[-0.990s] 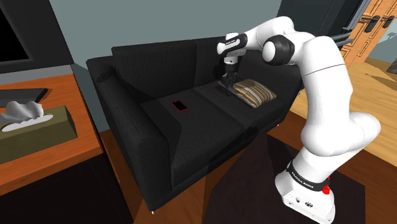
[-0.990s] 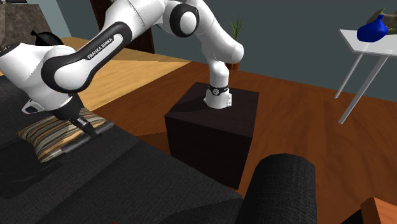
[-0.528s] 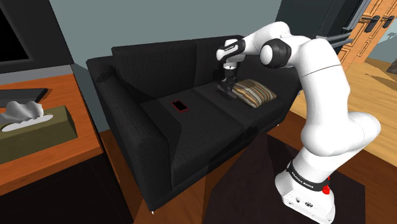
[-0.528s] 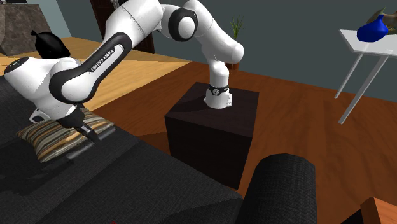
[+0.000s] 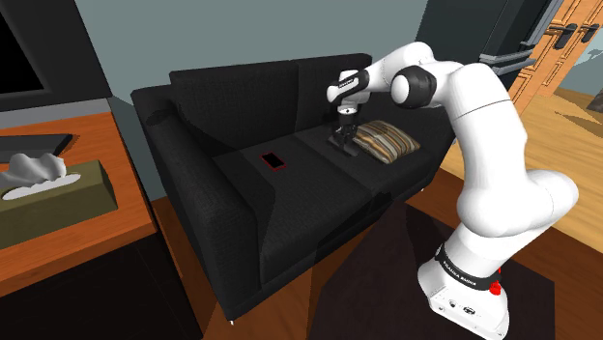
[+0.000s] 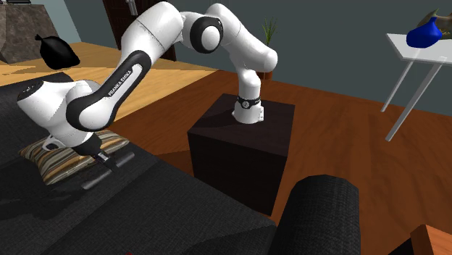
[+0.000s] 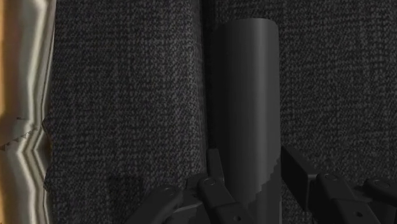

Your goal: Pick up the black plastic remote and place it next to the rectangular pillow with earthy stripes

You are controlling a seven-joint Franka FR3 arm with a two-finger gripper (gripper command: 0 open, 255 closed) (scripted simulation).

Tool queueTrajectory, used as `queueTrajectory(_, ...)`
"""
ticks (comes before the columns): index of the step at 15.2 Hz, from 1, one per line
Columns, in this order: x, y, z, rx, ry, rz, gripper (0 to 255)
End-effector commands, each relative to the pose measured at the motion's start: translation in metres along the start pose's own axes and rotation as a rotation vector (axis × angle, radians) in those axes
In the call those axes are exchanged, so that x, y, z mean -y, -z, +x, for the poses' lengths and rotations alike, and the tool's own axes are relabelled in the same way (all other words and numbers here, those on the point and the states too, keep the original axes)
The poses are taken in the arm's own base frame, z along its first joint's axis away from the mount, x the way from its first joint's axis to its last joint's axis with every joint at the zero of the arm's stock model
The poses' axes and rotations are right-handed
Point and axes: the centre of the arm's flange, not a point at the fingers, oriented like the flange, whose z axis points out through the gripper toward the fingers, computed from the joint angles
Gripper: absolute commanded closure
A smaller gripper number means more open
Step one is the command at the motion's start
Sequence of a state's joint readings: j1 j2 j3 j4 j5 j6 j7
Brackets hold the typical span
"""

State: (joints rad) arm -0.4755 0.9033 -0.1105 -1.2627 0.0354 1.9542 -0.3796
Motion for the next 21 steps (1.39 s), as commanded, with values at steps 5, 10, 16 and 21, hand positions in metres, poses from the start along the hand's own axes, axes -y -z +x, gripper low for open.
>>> queueTrajectory(5,-0.001,-0.031,0.007,0.000,0.000,0.000,255)
queueTrajectory(10,-0.002,-0.057,0.013,0.000,0.000,0.000,255)
queueTrajectory(16,-0.003,-0.085,0.019,0.000,0.000,0.000,255)
queueTrajectory(21,-0.003,-0.085,0.019,0.000,0.000,0.000,255)
